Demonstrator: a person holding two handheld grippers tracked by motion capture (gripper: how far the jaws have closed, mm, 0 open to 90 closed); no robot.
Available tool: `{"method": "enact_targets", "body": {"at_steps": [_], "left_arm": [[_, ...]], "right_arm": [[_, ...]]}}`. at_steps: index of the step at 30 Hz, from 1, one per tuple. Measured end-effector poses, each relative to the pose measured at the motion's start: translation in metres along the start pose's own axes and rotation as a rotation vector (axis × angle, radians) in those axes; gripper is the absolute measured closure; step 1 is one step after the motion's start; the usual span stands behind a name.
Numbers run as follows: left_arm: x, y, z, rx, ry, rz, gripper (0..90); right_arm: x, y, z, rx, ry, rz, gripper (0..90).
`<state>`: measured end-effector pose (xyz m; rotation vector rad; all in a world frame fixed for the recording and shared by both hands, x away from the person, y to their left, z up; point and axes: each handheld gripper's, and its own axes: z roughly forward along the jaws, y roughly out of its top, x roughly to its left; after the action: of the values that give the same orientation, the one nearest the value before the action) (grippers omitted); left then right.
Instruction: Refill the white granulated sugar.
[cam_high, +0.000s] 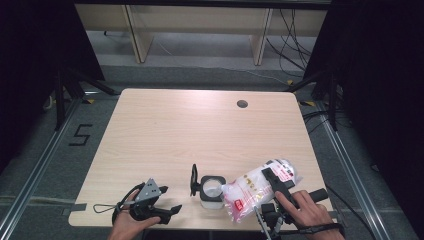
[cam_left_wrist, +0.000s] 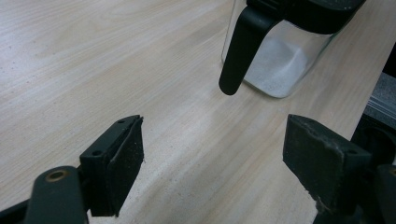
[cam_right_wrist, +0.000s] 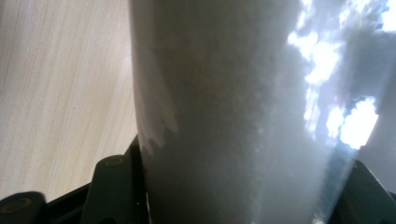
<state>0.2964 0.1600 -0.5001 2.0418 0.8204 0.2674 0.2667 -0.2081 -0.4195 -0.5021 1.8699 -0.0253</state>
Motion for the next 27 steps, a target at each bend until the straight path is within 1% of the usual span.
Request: {"method": "enact_targets", "body": {"at_steps": [1, 2, 3, 5, 6, 7, 8, 9, 10, 11, 12, 13, 14, 15, 16, 17, 18, 19, 20, 21, 22, 23, 24, 25, 26, 27], "left_arm": [[-0.0005, 0.0, -0.0001, 0.003, 0.0, -0.008, 19.9], [-0.0008, -0.0003, -0.0001, 0.001, 0.0, -0.005, 19.9], [-0.0006, -0.0003, -0.0001, 0.002, 0.0, -0.006, 19.9], [-0.0002, 0.0001, -0.0001, 0.002, 0.0, -0.004, 19.9], [-0.0007, 0.0, -0.0001, 0.003, 0.0, -0.007, 19.9], [-0.0017, -0.0002, 0.0007, -0.009, 0.001, -0.014, 19.9], [-0.0012, -0.0001, 0.0006, -0.008, 0.0, -0.003, 19.9], [-0.0014, -0.0002, 0.0007, -0.01, 0.003, -0.007, 19.9], [-0.0015, -0.0001, 0.0008, -0.009, 0.003, -0.014, 19.9], [-0.0015, -0.0001, 0.0008, -0.009, 0.002, -0.015, 19.9], [-0.0013, -0.0001, 0.0007, -0.009, 0.002, -0.005, 19.9], [-0.0013, -0.0003, 0.0009, -0.011, 0.005, -0.004, 19.9], [-0.0005, -0.0001, 0.0002, 0.002, 0.002, 0.0, 19.9], [-0.0004, 0.0001, 0.0002, 0.004, 0.001, -0.003, 19.9], [-0.0017, -0.0002, 0.0012, -0.01, 0.0, -0.016, 19.9], [-0.0013, -0.0001, 0.0007, -0.009, 0.002, -0.003, 19.9], [-0.0014, -0.0002, 0.0006, -0.008, 0.003, -0.004, 19.9], [-0.0013, -0.0002, 0.0006, -0.009, 0.003, -0.006, 19.9], [-0.0007, -0.0002, 0.0, 0.003, 0.0, -0.006, 19.9], [-0.0008, -0.0002, 0.0, 0.002, 0.0, -0.007, 19.9], [-0.0012, -0.0002, 0.0004, -0.006, 0.0, -0.008, 19.9], [-0.0013, -0.0002, 0.0005, -0.009, 0.003, -0.004, 19.9], [-0.0013, -0.0002, 0.0006, -0.009, 0.002, -0.006, 19.9], [-0.0013, -0.0001, 0.0007, -0.01, 0.003, -0.007, 19.9], [-0.0013, -0.0001, 0.0007, -0.01, 0.003, -0.006, 19.9], [-0.0014, -0.0002, 0.0007, -0.009, 0.003, -0.006, 19.9]], "right_arm": [[0.0007, 0.0003, 0.0005, -0.008, -0.006, 0.007, 44.1], [0.0025, 0.0018, -0.0011, 0.008, 0.019, 0.051, 44.1], [-0.0005, 0.0027, -0.0038, 0.042, 0.037, 0.015, 44.1], [-0.0012, 0.0033, -0.0044, 0.049, 0.046, 0.015, 44.1], [-0.0005, 0.0033, -0.0044, 0.048, 0.048, 0.025, 44.1], [-0.001, 0.0029, -0.004, 0.045, 0.045, 0.017, 44.1], [-0.0011, 0.0024, -0.0039, 0.038, 0.035, 0.014, 44.1], [-0.0006, 0.0018, -0.0034, 0.027, 0.017, 0.024, 44.1], [-0.0005, 0.0017, -0.0043, 0.046, 0.04, 0.046, 44.1], [-0.0008, 0.0009, -0.0042, 0.045, 0.036, 0.033, 44.2], [-0.0007, 0.0009, -0.0048, 0.059, 0.052, 0.041, 44.1], [-0.0012, 0.0004, -0.0048, 0.055, 0.053, 0.029, 44.2], [-0.001, 0.0002, -0.0049, 0.053, 0.053, 0.032, 44.2], [-0.0005, 0.0001, -0.0046, 0.047, 0.043, 0.037, 44.2], [-0.0011, 0.0009, -0.0045, 0.042, 0.038, 0.03, 44.2], [-0.0014, 0.0018, -0.0044, 0.035, 0.031, 0.023, 44.2], [0.0003, 0.0019, -0.0051, 0.04, 0.041, 0.048, 44.1], [0.0011, 0.0023, -0.0055, 0.04, 0.04, 0.066, 44.2], [0.0003, 0.0015, -0.0041, 0.022, 0.024, 0.042, 44.2], [0.0009, 0.0023, -0.0057, 0.044, 0.037, 0.071, 44.1], [0.0008, 0.0019, -0.0059, 0.049, 0.042, 0.074, 44.2], [-0.0005, 0.0011, -0.0052, 0.042, 0.04, 0.049, 44.2], [-0.0036, 0.0005, -0.0037, 0.028, 0.027, 0.003, 44.2], [-0.0017, -0.0001, -0.0038, 0.04, 0.034, 0.022, 44.2], [-0.0013, -0.0001, -0.0043, 0.046, 0.043, 0.018, 44.2], [-0.0004, 0.0011, -0.0052, 0.053, 0.04, 0.041, 44.2]]}}
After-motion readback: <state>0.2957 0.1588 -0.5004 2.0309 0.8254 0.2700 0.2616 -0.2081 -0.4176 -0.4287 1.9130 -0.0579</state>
